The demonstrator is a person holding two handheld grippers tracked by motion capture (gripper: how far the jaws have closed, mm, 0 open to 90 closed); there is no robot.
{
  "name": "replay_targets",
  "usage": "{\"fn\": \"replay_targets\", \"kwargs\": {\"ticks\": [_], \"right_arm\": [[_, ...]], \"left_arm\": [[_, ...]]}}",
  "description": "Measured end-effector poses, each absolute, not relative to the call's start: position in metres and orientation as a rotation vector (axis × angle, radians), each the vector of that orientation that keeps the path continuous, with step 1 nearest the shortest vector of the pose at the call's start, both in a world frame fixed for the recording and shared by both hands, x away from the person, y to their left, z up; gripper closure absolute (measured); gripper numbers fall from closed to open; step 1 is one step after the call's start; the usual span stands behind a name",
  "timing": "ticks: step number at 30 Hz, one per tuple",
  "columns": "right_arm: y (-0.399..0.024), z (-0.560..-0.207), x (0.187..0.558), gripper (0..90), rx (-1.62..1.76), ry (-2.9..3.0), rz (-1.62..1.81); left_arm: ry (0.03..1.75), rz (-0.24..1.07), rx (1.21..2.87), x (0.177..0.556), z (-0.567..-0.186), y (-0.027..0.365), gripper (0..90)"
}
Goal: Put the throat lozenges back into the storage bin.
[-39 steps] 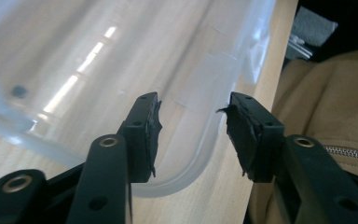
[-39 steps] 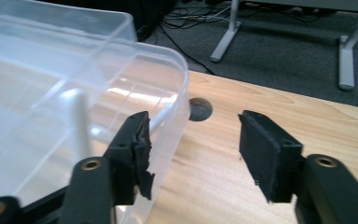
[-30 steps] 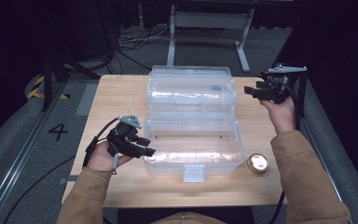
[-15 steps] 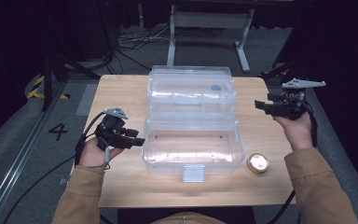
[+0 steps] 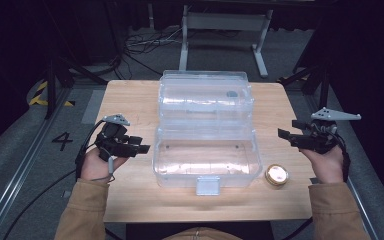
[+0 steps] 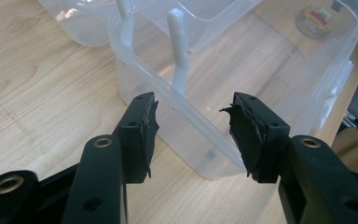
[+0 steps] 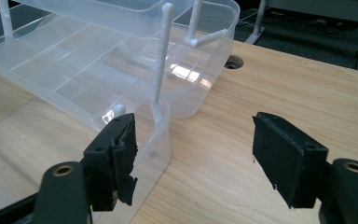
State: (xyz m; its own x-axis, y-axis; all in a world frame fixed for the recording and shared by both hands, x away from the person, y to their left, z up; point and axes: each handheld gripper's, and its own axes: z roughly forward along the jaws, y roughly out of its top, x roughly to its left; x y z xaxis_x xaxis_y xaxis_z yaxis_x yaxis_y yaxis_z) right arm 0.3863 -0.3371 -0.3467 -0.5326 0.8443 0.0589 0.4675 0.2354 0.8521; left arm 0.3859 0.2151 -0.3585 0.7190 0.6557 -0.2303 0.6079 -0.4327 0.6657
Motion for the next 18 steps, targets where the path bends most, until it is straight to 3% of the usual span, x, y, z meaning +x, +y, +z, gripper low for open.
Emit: {"fn": "replay_targets", "kwargs": {"ticks": [18], "right_arm": [[-0.347, -0.373, 0.380, 26.6, 1.269, 2.210, 1.078]], "left_arm": [[0.985, 0.081, 2.150, 0.391, -0.360, 0.222, 50.8]]}}
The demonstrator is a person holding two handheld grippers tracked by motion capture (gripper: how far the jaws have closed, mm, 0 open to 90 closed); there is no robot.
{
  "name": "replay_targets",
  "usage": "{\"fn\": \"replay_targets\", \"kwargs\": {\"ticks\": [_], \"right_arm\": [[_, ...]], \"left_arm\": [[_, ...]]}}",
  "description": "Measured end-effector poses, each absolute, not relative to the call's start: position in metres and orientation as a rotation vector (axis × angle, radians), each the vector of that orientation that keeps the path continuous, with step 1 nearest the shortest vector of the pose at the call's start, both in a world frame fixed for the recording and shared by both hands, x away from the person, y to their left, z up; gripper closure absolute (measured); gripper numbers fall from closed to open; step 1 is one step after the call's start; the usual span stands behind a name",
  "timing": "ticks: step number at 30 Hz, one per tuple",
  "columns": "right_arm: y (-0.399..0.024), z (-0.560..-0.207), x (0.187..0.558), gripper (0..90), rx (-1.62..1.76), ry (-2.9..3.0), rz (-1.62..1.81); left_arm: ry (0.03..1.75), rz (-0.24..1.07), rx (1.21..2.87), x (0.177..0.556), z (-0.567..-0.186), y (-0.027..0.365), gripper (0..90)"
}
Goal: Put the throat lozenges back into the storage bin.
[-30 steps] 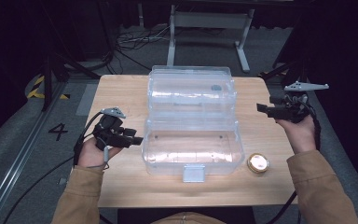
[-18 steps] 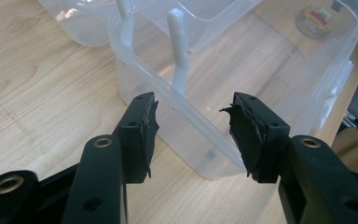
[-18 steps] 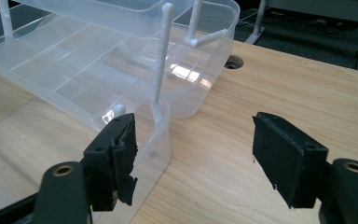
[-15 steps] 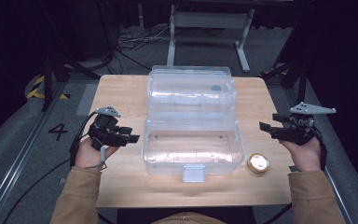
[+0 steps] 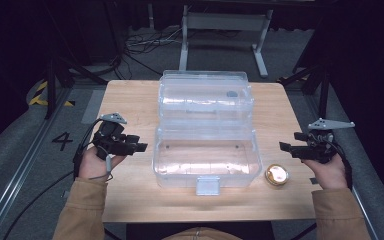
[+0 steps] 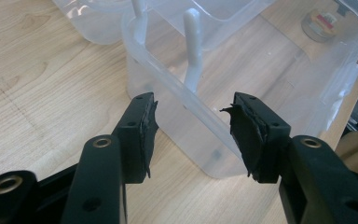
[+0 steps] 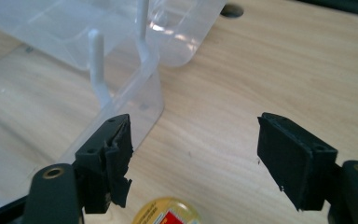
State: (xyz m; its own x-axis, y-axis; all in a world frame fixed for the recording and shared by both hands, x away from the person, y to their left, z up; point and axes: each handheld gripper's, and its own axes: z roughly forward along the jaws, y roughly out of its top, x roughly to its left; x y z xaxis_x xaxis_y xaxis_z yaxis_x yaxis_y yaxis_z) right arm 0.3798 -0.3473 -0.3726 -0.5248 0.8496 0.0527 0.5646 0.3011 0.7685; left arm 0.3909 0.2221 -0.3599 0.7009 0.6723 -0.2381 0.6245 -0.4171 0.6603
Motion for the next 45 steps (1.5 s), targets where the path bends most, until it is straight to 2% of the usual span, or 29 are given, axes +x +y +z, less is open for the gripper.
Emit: {"fn": "replay_targets", "kwargs": {"ticks": [8, 16, 45], "right_arm": [[-0.343, -0.389, 0.378, 25.4, 1.286, 2.362, 0.904], [-0.334, -0.411, 0.381, 16.7, 1.318, 2.488, 0.689], [-0.310, -0.456, 0.391, 14.6, 1.295, 2.708, 0.392]], "left_arm": [[0.987, 0.075, 2.159, 0.396, -0.361, 0.220, 50.8], [0.994, 0.065, 2.164, 0.398, -0.363, 0.218, 50.8], [0.999, 0.039, 2.179, 0.400, -0.368, 0.218, 49.7]]}}
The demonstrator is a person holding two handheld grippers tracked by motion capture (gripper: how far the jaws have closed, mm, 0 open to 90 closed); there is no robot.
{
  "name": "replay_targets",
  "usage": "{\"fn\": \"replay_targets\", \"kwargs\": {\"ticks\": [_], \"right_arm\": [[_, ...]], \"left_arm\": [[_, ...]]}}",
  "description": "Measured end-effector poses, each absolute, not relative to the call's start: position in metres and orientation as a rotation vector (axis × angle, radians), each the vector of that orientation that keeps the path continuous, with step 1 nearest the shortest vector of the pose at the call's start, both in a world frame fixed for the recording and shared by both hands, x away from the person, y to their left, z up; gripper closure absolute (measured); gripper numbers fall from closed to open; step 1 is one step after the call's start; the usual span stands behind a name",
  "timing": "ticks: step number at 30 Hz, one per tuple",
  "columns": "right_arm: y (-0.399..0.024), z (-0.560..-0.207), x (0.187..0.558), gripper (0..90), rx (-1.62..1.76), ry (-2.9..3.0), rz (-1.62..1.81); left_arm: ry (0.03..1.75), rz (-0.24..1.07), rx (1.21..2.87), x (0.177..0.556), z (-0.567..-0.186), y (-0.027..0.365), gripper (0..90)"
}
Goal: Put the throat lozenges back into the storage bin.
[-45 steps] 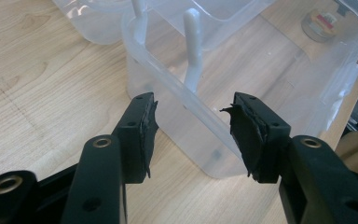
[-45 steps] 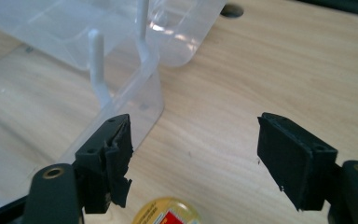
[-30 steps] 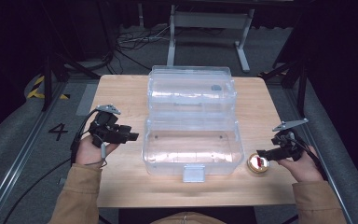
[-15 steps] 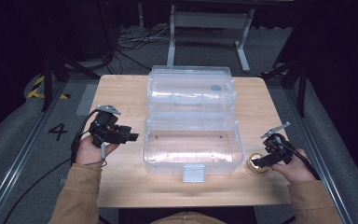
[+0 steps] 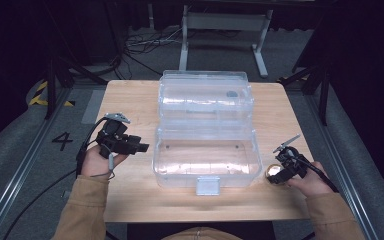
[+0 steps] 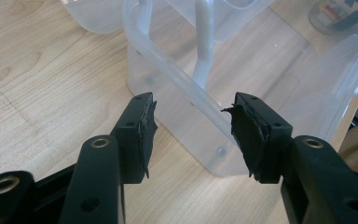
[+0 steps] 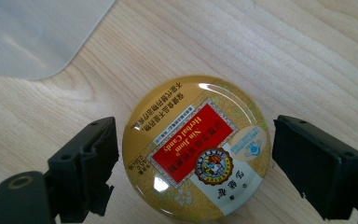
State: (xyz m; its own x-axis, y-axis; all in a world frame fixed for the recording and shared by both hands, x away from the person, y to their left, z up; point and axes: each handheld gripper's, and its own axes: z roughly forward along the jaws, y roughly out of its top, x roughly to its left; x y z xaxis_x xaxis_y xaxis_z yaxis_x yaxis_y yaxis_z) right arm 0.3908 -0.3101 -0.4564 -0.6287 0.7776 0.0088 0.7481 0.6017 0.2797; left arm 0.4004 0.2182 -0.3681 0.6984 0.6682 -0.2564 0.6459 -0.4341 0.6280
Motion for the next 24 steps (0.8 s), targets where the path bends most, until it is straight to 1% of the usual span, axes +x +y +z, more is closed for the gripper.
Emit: {"fn": "replay_targets", "kwargs": {"ticks": [11, 16, 24], "right_arm": [[-0.307, -0.469, 0.393, 15.7, 1.294, 2.741, 0.294], [-0.306, -0.469, 0.393, 19.2, 1.299, 2.742, 0.300], [-0.306, -0.469, 0.393, 19.8, 1.288, 2.743, 0.303]], "left_arm": [[1.004, 0.036, 2.179, 0.401, -0.369, 0.218, 49.6], [1.004, 0.037, 2.182, 0.401, -0.369, 0.219, 49.6], [1.009, 0.037, 2.179, 0.401, -0.369, 0.219, 49.6]]}}
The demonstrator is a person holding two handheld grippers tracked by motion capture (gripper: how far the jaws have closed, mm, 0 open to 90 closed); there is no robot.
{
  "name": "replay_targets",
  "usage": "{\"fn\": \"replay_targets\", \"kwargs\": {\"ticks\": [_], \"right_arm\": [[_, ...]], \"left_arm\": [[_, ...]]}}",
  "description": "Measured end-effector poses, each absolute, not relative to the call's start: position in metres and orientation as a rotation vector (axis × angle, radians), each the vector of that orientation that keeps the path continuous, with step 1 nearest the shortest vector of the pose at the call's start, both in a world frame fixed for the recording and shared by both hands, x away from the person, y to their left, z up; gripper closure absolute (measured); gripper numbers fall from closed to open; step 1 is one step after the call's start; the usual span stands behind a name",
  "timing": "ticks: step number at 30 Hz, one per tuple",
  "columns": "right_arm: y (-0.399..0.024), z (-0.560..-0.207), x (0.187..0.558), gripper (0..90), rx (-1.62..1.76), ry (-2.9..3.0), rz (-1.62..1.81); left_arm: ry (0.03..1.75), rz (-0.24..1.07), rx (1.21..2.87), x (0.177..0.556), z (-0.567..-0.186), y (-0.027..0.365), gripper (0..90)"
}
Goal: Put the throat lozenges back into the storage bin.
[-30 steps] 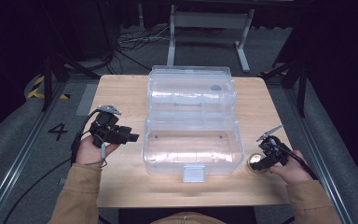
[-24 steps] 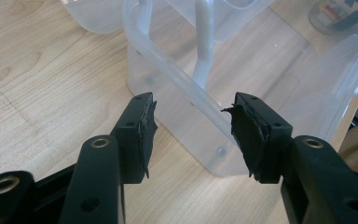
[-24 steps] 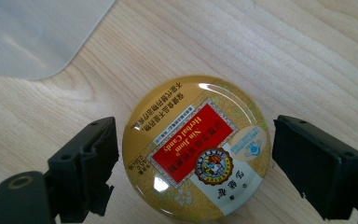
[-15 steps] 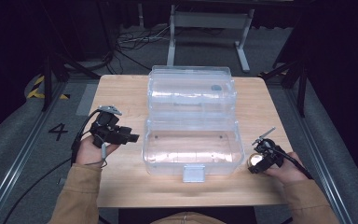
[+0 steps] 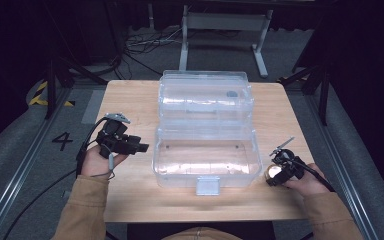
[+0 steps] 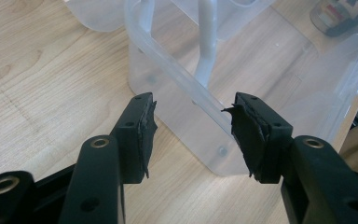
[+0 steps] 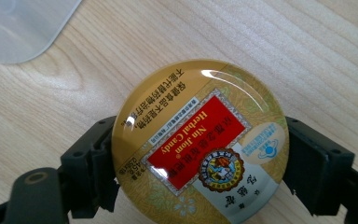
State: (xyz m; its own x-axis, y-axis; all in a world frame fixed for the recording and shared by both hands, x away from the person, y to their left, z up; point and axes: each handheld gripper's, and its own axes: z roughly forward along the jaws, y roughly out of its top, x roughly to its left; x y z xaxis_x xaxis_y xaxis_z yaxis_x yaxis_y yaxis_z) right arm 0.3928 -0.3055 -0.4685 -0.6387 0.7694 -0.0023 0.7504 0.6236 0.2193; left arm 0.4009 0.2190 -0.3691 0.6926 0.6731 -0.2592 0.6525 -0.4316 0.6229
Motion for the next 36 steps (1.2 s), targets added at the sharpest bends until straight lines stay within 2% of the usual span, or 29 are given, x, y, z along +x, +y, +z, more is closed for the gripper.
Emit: {"fn": "replay_targets", "kwargs": {"ticks": [10, 36], "right_arm": [[-0.305, -0.455, 0.393, 19.9, 1.278, 2.721, 0.376], [-0.307, -0.382, 0.387, 19.9, 1.139, 2.639, 0.666]], "left_arm": [[1.014, 0.035, 2.175, 0.401, -0.369, 0.220, 49.6], [1.026, 0.042, 2.162, 0.400, -0.368, 0.224, 49.6]]}}
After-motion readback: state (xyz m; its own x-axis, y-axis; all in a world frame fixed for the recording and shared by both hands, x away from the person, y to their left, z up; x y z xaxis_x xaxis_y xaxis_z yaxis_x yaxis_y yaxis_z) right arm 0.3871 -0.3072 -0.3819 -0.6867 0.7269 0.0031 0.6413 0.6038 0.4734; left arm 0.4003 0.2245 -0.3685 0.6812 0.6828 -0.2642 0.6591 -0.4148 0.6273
